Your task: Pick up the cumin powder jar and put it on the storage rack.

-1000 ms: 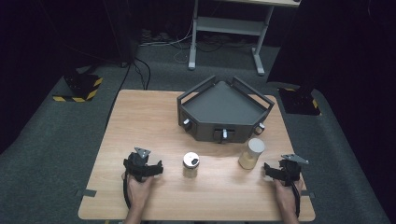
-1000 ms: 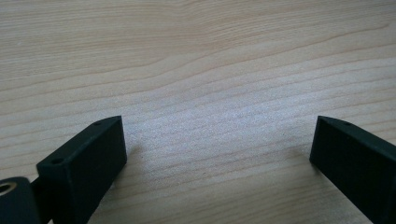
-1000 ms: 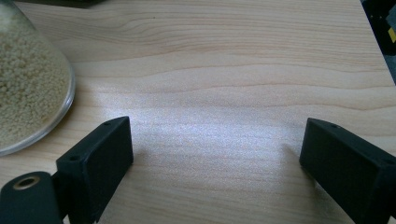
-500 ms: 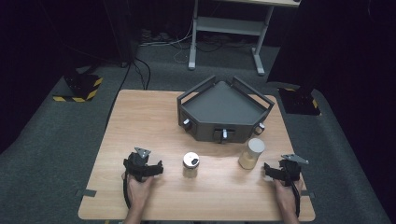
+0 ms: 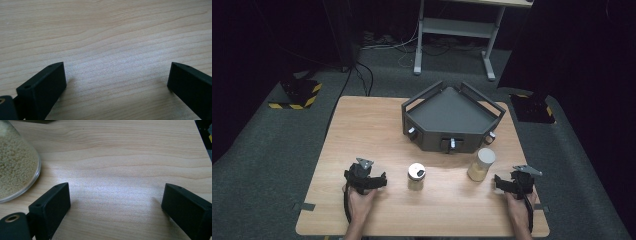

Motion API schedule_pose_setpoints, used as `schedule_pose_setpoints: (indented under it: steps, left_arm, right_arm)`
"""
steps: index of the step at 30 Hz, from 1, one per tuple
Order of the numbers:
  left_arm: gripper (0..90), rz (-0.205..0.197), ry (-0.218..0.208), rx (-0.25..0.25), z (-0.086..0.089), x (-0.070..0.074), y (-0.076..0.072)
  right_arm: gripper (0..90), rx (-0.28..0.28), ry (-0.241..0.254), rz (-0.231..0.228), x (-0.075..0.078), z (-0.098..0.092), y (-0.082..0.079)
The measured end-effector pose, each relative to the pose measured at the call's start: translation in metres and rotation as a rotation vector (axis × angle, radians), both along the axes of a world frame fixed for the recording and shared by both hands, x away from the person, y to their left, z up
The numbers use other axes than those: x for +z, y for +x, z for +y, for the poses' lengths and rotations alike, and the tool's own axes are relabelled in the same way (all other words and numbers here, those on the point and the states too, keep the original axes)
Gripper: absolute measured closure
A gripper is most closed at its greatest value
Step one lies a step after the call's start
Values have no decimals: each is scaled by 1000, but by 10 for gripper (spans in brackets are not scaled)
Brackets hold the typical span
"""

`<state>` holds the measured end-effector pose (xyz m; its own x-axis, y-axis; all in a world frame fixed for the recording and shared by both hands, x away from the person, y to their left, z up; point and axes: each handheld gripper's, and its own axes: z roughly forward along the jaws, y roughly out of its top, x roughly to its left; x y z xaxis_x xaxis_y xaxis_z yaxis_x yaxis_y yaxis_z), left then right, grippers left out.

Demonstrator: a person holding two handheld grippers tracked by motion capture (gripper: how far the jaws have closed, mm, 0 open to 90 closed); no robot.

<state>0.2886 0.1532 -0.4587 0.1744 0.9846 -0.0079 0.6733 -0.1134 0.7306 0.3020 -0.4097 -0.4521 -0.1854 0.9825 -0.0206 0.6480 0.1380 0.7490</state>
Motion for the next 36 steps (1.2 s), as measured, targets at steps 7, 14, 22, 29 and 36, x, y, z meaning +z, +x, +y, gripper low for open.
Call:
schedule_pose_setpoints:
  steps: [7,14,22,29,36]
  left_arm:
    - [6,4,2,-11,1,0,0]
    - [3,10,-17,-66,6,3,-7]
    - [3,8,-34,-150,9,7,-16]
    - [3,5,-47,-239,2,11,-21]
    - [4,-84,-236,-192,-27,-9,-37]
  right_arm:
    - [73,1,0,1,0,0,0]
    - [73,2,0,1,0,0,0]
    - [71,3,0,1,0,0,0]
    - [71,3,0,1,0,0,0]
    - [71,3,0,1,0,0,0]
